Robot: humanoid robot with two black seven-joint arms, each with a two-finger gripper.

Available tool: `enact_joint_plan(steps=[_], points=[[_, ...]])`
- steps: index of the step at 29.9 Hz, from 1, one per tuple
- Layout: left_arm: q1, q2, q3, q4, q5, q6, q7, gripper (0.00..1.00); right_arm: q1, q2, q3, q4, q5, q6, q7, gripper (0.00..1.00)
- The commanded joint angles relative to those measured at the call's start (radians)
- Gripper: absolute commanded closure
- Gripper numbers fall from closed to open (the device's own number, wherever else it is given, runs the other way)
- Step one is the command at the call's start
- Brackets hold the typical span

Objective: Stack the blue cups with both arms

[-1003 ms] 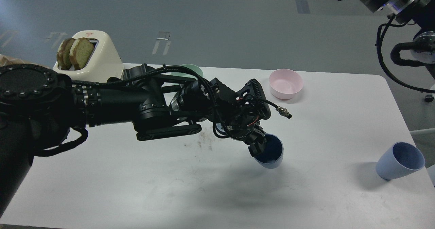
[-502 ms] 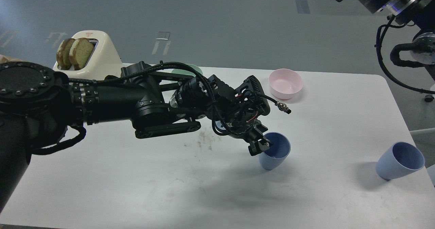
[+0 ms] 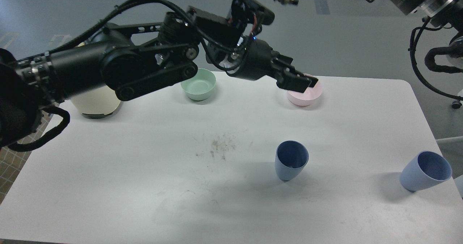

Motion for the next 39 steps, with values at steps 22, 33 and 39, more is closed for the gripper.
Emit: enact_joint_plan(steps=[22, 33, 39], points=[[0.391, 0.354, -0.377, 0.06, -0.969, 0.0, 0.1, 0.02, -0.119, -0.663, -0.226, 0.34, -0.494, 0.0, 0.0, 0.0], [0.493, 0.239, -0.465, 0.061, -0.992, 0.0, 0.103, 0.02, -0.248, -0.831, -0.257, 0.378, -0.818, 0.0, 0.017, 0.0], [0.543, 0.173, -0.5, 0.06, -0.983, 0.0, 0.11, 0.02, -0.249, -0.863, -0.347, 0.383, -0.868, 0.0, 0.023, 0.0]])
